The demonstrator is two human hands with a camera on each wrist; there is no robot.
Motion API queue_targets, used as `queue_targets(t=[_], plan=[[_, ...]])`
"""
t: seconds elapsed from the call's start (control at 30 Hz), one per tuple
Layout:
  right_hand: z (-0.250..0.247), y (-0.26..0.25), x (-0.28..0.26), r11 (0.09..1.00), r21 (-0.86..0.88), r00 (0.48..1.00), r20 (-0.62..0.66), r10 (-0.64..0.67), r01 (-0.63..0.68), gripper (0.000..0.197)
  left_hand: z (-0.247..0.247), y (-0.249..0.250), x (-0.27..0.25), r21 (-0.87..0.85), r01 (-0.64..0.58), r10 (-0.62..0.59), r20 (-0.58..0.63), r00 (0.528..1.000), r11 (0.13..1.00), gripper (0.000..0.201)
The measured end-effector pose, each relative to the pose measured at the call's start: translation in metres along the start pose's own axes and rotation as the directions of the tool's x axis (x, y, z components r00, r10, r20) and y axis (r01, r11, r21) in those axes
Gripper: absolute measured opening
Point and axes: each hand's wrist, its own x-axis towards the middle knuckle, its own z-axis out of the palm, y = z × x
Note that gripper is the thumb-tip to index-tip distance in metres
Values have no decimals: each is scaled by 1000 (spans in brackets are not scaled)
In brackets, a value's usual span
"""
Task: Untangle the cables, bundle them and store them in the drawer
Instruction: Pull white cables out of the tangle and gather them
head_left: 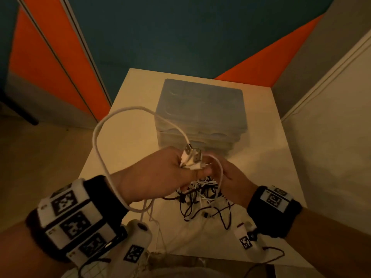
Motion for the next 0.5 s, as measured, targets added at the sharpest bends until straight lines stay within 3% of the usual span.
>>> queue_targets(t=[0.07, 0.13, 0.2, 0.27, 0.4, 0.5], plan=[[-7, -5, -3, 998, -61, 1000, 20, 17, -16, 41, 0, -1, 1, -11, -8, 8, 25, 1000, 1000, 39], [-15, -7, -4, 962, -270, 996, 69, 51, -31, 40, -1, -4, 1, -58, -38, 41, 45, 998, 998, 20], [-22, -5, -9, 892, -449, 987, 121, 110, -44, 39, -3, -5, 0, -41, -58, 60, 43, 997, 997, 26], [-25, -2, -19, 870, -488, 962, 199, 186, -67, 40, -6, -5, -1, -16, -107, 107, 17, 994, 994, 23], [-20, 10, -36, 799, -597, 884, 333, 327, -70, 26, -14, 0, -8, -82, -133, 131, -35, 991, 988, 30], [-8, 19, -50, 784, -593, 770, 409, 490, -184, 27, -20, -6, -9, -213, -108, 71, -174, 982, 971, 38]])
